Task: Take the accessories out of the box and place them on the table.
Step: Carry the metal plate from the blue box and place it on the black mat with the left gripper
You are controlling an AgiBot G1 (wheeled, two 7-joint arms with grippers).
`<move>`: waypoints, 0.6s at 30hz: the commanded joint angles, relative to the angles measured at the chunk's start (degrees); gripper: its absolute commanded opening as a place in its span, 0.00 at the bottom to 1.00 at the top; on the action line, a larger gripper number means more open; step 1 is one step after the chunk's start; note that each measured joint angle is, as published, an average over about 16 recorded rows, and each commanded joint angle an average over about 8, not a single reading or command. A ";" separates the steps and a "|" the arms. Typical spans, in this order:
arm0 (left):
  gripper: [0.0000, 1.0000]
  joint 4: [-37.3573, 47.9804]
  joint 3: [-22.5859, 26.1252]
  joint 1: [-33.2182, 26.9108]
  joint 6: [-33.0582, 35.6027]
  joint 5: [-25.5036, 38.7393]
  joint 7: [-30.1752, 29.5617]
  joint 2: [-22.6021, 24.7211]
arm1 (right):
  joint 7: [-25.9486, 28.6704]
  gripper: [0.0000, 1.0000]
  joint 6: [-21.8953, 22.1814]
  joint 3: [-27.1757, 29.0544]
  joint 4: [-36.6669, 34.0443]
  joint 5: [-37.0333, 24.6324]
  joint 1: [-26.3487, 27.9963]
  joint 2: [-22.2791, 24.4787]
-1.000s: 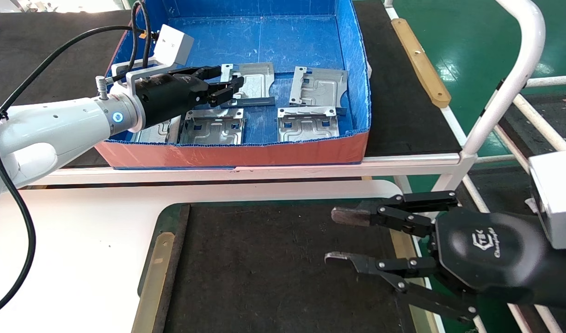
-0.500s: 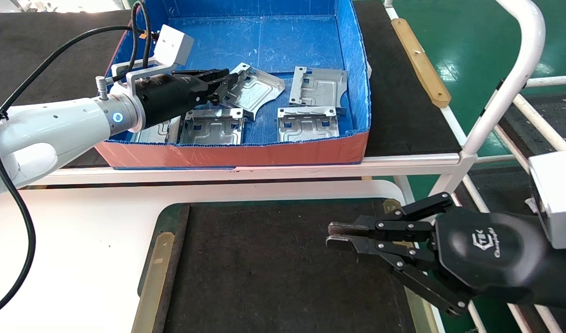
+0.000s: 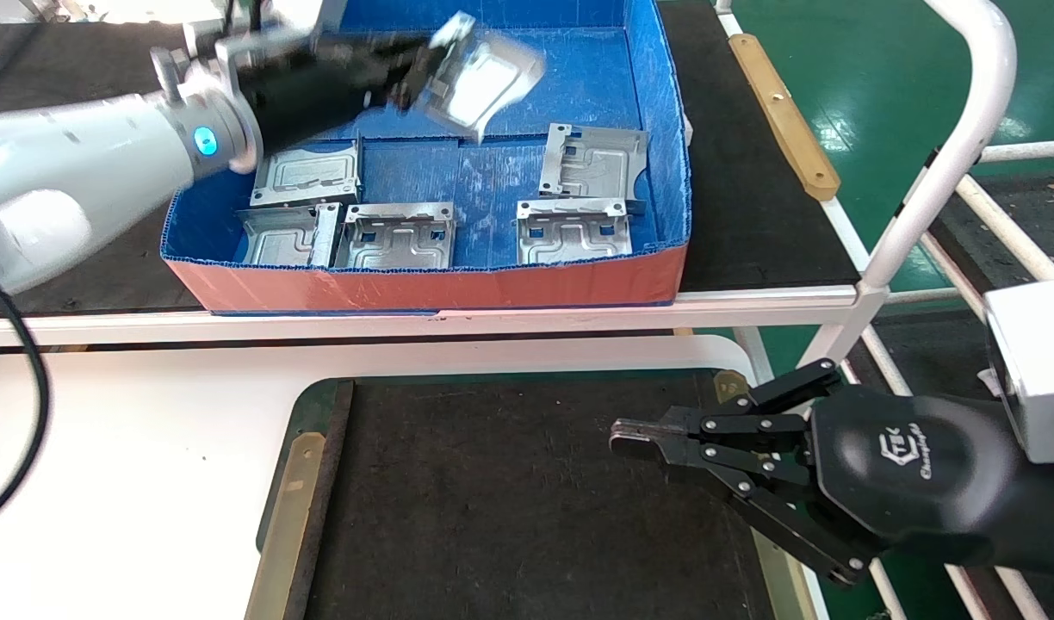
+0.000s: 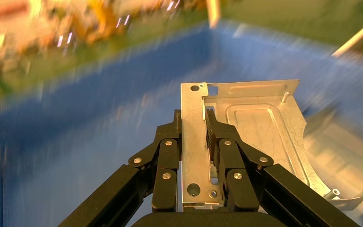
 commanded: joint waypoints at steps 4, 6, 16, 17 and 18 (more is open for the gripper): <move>0.00 -2.39 -2.84 -0.31 8.42 -5.11 6.19 -2.19 | 0.00 0.00 0.00 0.00 0.00 0.00 0.00 0.00; 0.00 -2.70 -3.84 -0.10 13.61 -7.29 9.05 -3.60 | 0.00 0.00 0.00 0.00 0.00 0.00 0.00 0.00; 0.00 0.56 -6.79 2.36 39.45 -15.87 20.99 -9.65 | 0.00 0.00 0.00 0.00 0.00 0.00 0.00 0.00; 0.00 0.96 -6.79 2.59 41.44 -16.34 21.66 -10.07 | 0.00 0.00 0.00 0.00 0.00 0.00 0.00 0.00; 0.00 1.17 -6.71 2.89 43.18 -16.85 22.20 -10.51 | 0.00 0.00 0.00 0.00 0.00 0.00 0.00 0.00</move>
